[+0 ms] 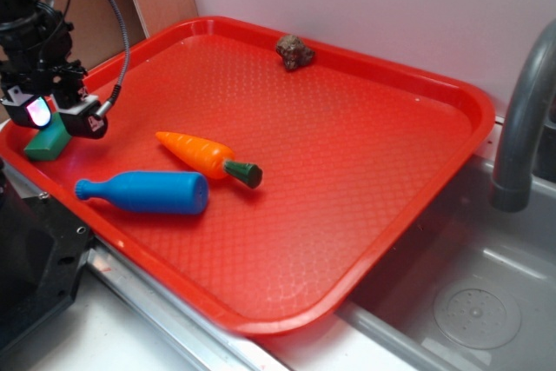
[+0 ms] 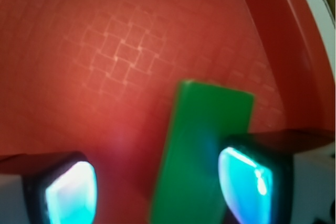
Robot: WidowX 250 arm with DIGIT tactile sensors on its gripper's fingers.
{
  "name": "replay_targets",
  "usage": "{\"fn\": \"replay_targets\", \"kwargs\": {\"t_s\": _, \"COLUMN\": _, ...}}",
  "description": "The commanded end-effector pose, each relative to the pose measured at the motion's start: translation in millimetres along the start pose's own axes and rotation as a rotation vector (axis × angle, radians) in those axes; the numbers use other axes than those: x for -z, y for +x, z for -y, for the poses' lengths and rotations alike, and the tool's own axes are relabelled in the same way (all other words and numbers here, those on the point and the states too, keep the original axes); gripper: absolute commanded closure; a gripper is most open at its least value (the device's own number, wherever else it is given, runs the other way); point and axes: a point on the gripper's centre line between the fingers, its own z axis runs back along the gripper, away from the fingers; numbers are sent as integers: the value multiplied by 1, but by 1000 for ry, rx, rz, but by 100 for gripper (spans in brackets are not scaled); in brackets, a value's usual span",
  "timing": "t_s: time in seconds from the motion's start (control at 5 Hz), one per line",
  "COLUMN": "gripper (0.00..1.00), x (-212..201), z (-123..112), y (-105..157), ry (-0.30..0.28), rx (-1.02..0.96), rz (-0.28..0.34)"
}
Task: Grab the green block.
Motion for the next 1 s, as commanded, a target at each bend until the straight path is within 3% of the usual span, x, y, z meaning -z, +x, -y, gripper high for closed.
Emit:
{"fn": "replay_targets", "kwargs": {"t_s": 0.0, "gripper": 0, "x": -35, "z": -6, "y": -4, "ry": 54, "rx": -4, "rz": 89}}
{"fn": "replay_targets", "kwargs": {"t_s": 0.2, "gripper": 0, "x": -29, "z": -7, "y": -2, "ry": 17, "rx": -16, "rz": 96}}
{"fn": "replay_targets", "kwargs": {"t_s": 0.4, "gripper": 0, "x": -10, "z": -10, "y": -4, "ry": -11, "rx": -11, "rz": 57}}
{"fn": "replay_targets", "kwargs": {"t_s": 0.8, "gripper": 0, "x": 10, "z": -9, "y": 0, "ry": -13, "rx": 14, "rz": -3}}
